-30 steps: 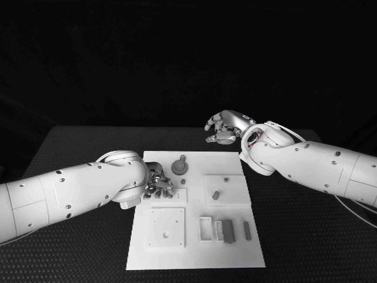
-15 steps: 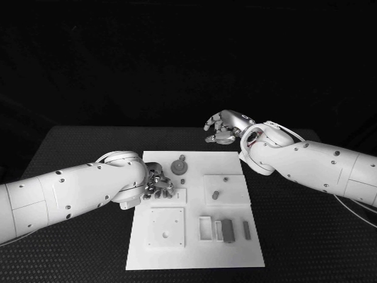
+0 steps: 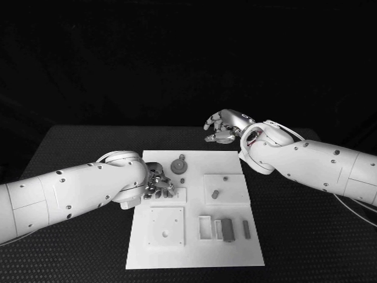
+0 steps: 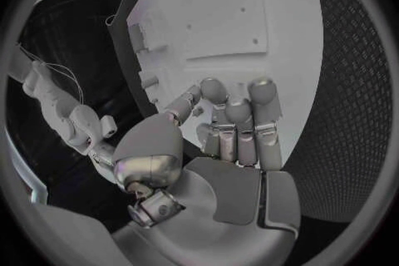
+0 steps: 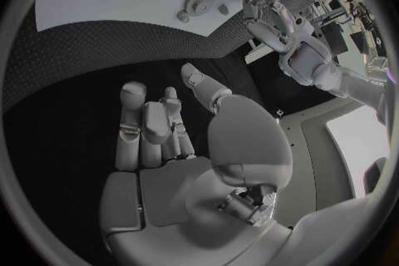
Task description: Assemble the parts on the task board
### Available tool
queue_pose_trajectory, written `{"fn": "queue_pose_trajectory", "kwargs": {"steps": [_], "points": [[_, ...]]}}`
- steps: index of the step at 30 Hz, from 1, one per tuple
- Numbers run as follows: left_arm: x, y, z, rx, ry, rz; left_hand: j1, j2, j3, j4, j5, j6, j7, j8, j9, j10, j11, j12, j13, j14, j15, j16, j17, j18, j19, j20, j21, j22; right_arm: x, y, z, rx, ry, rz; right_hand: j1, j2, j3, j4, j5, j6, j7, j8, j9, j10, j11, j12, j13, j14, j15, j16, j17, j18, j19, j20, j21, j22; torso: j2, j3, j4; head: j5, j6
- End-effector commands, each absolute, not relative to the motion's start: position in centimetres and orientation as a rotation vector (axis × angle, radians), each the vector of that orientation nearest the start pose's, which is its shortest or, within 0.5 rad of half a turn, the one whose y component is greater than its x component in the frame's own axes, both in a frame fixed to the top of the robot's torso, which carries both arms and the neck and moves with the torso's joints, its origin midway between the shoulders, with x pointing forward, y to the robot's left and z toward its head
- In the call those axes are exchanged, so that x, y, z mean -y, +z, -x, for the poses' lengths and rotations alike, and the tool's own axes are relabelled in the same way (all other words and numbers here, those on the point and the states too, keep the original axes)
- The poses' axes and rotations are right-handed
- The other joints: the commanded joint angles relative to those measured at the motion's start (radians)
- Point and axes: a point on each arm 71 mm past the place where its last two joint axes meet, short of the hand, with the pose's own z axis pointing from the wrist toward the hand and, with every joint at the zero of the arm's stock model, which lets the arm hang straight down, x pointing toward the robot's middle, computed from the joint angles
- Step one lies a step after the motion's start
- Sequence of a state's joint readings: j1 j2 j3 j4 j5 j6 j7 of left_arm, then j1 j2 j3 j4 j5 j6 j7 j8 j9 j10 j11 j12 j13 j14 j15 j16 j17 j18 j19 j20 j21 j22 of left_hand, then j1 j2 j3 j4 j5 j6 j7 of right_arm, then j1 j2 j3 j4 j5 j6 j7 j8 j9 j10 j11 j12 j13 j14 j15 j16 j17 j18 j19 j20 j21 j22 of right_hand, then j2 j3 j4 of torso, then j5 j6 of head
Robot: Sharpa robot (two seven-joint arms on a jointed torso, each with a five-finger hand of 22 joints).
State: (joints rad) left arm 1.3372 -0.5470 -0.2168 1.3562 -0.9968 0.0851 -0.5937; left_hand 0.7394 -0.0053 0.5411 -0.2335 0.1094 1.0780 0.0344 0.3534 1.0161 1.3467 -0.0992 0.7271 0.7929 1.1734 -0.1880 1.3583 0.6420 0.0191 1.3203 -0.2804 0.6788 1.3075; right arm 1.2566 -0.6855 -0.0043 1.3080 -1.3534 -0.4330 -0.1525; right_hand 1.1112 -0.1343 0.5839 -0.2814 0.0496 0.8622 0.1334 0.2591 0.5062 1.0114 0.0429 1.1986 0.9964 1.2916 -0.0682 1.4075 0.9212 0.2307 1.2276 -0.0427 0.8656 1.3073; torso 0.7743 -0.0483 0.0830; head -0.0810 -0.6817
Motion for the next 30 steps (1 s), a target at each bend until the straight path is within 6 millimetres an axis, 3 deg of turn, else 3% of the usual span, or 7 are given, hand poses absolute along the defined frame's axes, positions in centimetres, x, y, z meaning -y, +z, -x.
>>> {"fn": "queue_pose_trajectory", "kwargs": {"steps": [1, 4, 10, 14, 20, 25, 30], "points": [[-12.2, -22.8, -49.9, -2.354, -0.347, 0.059, 0.005, -0.010, -0.001, 0.005, -0.010, 0.133, -0.038, -0.004, 0.002, -0.017, -0.006, 0.004, -0.001, -0.023, -0.016, 0.003, -0.002, 0.043, -0.005, 0.002, -0.006, 0.018, 19.0, -15.0, -54.1, -1.524, 0.606, -0.047, 0.003, 0.005, -0.004, -0.003, 0.004, -0.017, 0.023, 0.003, -0.001, -0.003, 0.000, 0.003, -0.001, -0.008, 0.002, -0.005, -0.001, 0.031, -0.002, -0.006, -0.004, 0.019, 0.000, -0.0003, 0.0001, 0.000, 0.000], [-12.3, -22.8, -50.0, -2.351, -0.348, 0.063, -0.002, -0.029, -0.008, 0.016, -0.055, 0.133, -0.038, -0.007, 0.003, -0.018, -0.006, 0.005, -0.004, -0.024, -0.016, 0.004, -0.005, 0.043, -0.005, 0.002, -0.008, 0.017, 19.0, -15.0, -54.1, -1.524, 0.605, -0.047, 0.001, 0.004, -0.005, -0.001, 0.004, -0.018, 0.023, 0.002, -0.001, -0.004, 0.000, 0.003, -0.002, -0.008, 0.002, -0.006, -0.001, 0.031, -0.002, -0.006, -0.005, 0.019, 0.000, -0.0003, -0.0006, 0.000, 0.000], [-12.7, -22.7, -50.1, -2.336, -0.356, 0.080, -0.036, -0.083, -0.028, 0.040, -0.061, 0.131, -0.037, -0.010, 0.006, -0.021, -0.004, 0.005, -0.006, -0.028, -0.014, 0.006, -0.008, 0.043, -0.008, 0.003, -0.011, 0.017, 19.2, -15.0, -54.1, -1.522, 0.602, -0.050, -0.002, 0.002, -0.006, 0.000, 0.004, -0.018, 0.023, 0.002, -0.002, -0.004, 0.000, 0.003, -0.002, -0.008, 0.002, -0.006, -0.001, 0.031, -0.002, -0.005, -0.005, 0.018, 0.000, -0.0008, -0.0006, -0.003, 0.000], [-12.8, -22.6, -50.1, -2.326, -0.363, 0.090, -0.075, -0.099, -0.073, 0.037, -0.061, 0.128, -0.037, -0.010, 0.011, -0.024, -0.004, 0.007, -0.005, -0.032, -0.014, 0.009, -0.008, 0.045, -0.012, 0.002, -0.013, 0.018, 19.3, -15.0, -54.1, -1.521, 0.600, -0.051, -0.003, 0.002, -0.007, 0.000, 0.004, -0.018, 0.023, 0.002, -0.002, -0.004, 0.000, 0.003, -0.002, -0.008, 0.002, -0.006, -0.001, 0.031, -0.002, -0.005, -0.005, 0.018, 0.000, -0.0010, -0.0005, -0.003, 0.001], [-13.2, -22.5, -50.1, -2.313, -0.372, 0.110, -0.130, -0.080, -0.173, -0.032, -0.061, 0.127, -0.042, -0.011, 0.021, -0.027, -0.010, 0.012, -0.002, -0.039, -0.020, 0.018, -0.008, 0.055, -0.020, 0.000, -0.016, 0.018, 19.4, -15.1, -54.2, -1.520, 0.597, -0.053, -0.004, 0.002, -0.007, 0.001, 0.004, -0.019, 0.023, 0.001, -0.002, -0.004, 0.000, 0.003, -0.002, -0.009, 0.002, -0.007, -0.001, 0.031, -0.002, -0.005, -0.005, 0.018, 0.000, -0.0013, -0.0012, -0.005, 0.002], [-13.9, -22.1, -50.3, -2.292, -0.390, 0.149, -0.144, -0.080, -0.185, -0.038, -0.061, 0.128, -0.043, -0.012, 0.022, -0.028, -0.011, 0.012, -0.003, -0.040, -0.021, 0.018, -0.009, 0.057, -0.019, 0.000, -0.017, 0.017, 19.6, -15.1, -54.2, -1.519, 0.594, -0.055, -0.004, 0.002, -0.007, 0.001, 0.004, -0.019, 0.023, 0.001, -0.002, -0.004, 0.000, 0.003, -0.002, -0.009, 0.002, -0.007, -0.002, 0.031, -0.002, -0.005, -0.006, 0.018, 0.000, -0.0012, -0.0005, -0.005, 0.004], [-15.1, -20.3, -51.5, -2.277, -0.432, 0.221, -0.143, -0.068, -0.187, -0.051, -0.061, 0.118, -0.039, -0.021, 0.020, -0.038, -0.007, 0.006, -0.006, -0.048, -0.018, 0.011, -0.015, 0.058, -0.026, 0.003, -0.026, 0.013, 19.8, -15.1, -54.2, -1.519, 0.588, -0.058, -0.005, 0.002, -0.007, 0.001, 0.004, -0.019, 0.023, 0.001, -0.002, -0.004, 0.000, 0.003, -0.003, -0.009, 0.002, -0.007, -0.002, 0.031, -0.002, -0.005, -0.006, 0.018, -0.001, -0.0017, 0.0005, -0.008, 0.008]]}}
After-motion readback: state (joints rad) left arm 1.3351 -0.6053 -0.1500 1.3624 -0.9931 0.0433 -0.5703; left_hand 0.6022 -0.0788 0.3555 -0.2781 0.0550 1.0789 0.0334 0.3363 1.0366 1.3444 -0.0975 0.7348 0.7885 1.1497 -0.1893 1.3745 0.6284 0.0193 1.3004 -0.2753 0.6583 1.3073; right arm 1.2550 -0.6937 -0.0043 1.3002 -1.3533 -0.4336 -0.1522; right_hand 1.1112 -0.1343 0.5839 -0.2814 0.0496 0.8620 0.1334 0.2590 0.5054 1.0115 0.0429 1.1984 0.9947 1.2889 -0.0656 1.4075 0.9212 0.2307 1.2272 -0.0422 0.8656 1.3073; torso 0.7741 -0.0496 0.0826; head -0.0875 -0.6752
